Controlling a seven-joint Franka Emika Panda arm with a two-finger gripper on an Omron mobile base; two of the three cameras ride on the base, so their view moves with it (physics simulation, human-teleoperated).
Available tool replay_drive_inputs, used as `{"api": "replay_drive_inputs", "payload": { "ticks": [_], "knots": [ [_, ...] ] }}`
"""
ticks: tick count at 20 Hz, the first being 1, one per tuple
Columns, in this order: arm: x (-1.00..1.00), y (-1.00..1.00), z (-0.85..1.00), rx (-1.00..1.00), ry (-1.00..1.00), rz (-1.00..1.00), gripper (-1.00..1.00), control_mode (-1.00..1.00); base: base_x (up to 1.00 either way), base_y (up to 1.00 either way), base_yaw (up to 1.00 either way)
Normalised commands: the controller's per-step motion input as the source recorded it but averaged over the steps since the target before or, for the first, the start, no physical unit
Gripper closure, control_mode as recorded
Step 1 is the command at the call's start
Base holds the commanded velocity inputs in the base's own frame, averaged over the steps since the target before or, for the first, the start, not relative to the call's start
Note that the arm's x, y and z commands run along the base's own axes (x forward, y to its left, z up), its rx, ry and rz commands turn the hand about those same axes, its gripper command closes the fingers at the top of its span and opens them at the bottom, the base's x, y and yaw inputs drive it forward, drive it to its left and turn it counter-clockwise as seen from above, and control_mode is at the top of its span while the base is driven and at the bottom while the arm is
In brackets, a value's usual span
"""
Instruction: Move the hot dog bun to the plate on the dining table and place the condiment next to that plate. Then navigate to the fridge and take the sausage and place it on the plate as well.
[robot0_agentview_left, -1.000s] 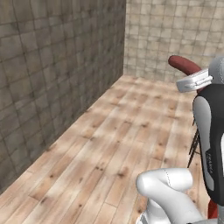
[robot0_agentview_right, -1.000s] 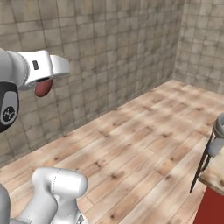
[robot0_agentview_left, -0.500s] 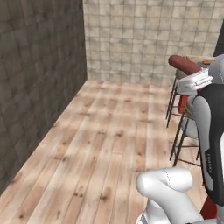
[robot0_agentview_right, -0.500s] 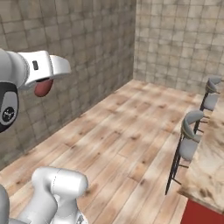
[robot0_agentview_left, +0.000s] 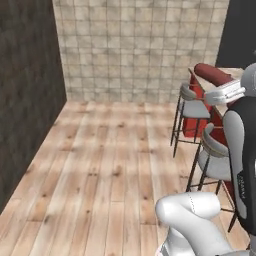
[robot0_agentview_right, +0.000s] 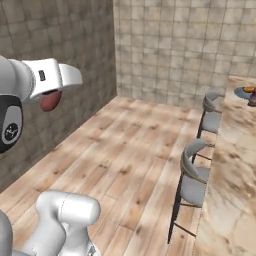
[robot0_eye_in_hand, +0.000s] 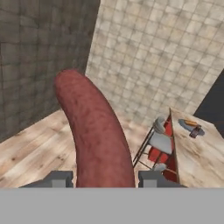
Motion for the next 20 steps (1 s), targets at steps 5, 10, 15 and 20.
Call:
{"api": "replay_drive_inputs", "payload": {
  "ticks": [5, 10, 15, 20],
  "knots": [
    [0.00, 0.00, 0.00, 0.00, 0.00, 0.00, 1.00, 1.00, 0.92, 0.38, -0.35],
    [0.00, 0.00, 0.00, 0.00, 0.00, 0.00, 1.00, 1.00, 0.93, 0.48, -0.36],
    [0.00, 0.00, 0.00, 0.00, 0.00, 0.00, 1.00, 1.00, 0.96, 0.49, -0.35],
    [0.00, 0.00, 0.00, 0.00, 0.00, 0.00, 1.00, 1.00, 1.00, 0.47, -0.35]
  ]
}}
